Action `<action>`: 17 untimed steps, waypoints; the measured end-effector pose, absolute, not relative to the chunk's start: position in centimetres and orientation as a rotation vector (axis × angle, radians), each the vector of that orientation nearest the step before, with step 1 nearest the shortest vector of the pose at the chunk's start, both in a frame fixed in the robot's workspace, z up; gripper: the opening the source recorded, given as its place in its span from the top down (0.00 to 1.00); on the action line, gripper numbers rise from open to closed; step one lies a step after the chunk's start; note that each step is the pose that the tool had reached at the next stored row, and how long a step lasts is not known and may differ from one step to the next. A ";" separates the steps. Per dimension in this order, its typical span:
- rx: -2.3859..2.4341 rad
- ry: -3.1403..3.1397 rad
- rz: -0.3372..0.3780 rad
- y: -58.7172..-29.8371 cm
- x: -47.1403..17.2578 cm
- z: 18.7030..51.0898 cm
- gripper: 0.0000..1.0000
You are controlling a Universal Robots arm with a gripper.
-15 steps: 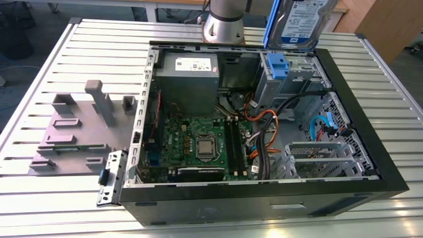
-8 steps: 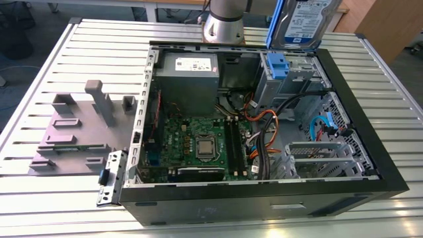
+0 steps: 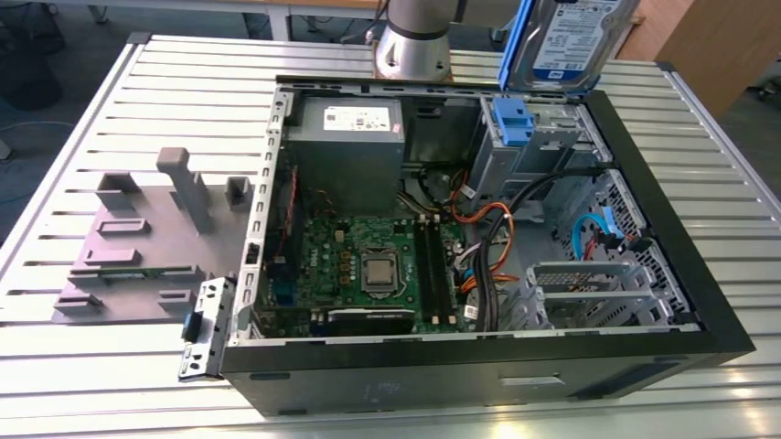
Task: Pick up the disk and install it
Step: 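Pick up the disk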
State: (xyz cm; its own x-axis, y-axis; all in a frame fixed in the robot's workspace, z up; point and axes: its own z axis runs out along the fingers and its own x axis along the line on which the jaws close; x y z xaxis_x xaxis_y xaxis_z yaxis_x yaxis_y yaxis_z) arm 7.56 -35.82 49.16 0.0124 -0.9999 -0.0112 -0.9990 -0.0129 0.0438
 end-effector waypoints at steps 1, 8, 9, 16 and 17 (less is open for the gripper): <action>2.218 -2.191 -0.060 -35.8 7.7 49.2 0.64; 2.218 -2.191 -0.060 -35.8 8.4 49.2 0.64; 2.218 -2.191 -0.060 -35.8 8.5 49.2 0.64; 2.218 -2.191 -0.061 -35.8 9.2 49.2 0.64; 2.218 -2.191 -0.061 -35.8 9.3 49.2 0.64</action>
State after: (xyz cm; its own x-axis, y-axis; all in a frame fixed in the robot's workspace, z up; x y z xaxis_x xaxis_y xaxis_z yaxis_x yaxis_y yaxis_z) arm 9.28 -35.80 49.16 0.0123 -0.9999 -0.0112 -0.9990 -0.0128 0.0439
